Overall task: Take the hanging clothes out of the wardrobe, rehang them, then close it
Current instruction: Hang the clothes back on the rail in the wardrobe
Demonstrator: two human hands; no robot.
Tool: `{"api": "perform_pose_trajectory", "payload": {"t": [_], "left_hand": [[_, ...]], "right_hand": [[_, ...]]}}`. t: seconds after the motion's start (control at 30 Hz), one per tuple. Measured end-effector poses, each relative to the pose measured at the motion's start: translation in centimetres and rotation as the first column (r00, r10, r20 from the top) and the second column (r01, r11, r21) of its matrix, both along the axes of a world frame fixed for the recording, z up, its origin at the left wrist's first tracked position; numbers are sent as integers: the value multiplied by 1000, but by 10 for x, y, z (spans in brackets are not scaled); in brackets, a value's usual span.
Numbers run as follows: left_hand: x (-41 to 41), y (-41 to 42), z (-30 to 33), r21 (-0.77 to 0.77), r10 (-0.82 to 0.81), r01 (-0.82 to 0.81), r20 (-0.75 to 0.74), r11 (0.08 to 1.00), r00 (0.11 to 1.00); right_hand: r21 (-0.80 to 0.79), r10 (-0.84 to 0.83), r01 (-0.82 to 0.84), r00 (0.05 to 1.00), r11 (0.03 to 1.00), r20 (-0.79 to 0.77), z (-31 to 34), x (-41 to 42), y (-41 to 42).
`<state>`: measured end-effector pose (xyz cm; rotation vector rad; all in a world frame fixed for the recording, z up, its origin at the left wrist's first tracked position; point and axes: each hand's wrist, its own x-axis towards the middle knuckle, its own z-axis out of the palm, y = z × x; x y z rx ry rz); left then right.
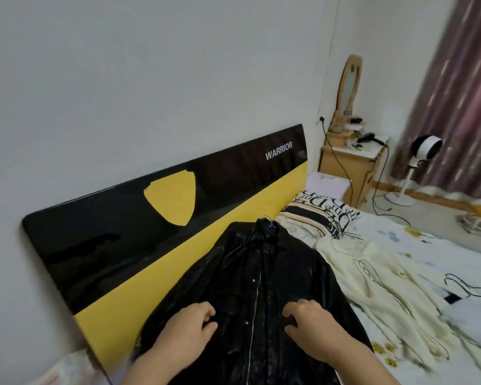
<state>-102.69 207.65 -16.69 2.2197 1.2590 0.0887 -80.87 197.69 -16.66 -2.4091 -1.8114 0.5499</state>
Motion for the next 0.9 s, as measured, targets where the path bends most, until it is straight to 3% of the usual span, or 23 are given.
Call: {"api": "perform_pose_trajectory", "payload": {"t": [0.37, 0.9], "left_hand": [[92, 125, -20, 58, -142, 141, 8, 988, 990], [247, 294, -109, 153, -60, 80, -126, 985, 990]], "right_hand": [[-15, -255, 255, 967, 967, -10, -35, 85, 87], [-69, -322, 323, 946, 944, 17, -138, 264, 269]]}}
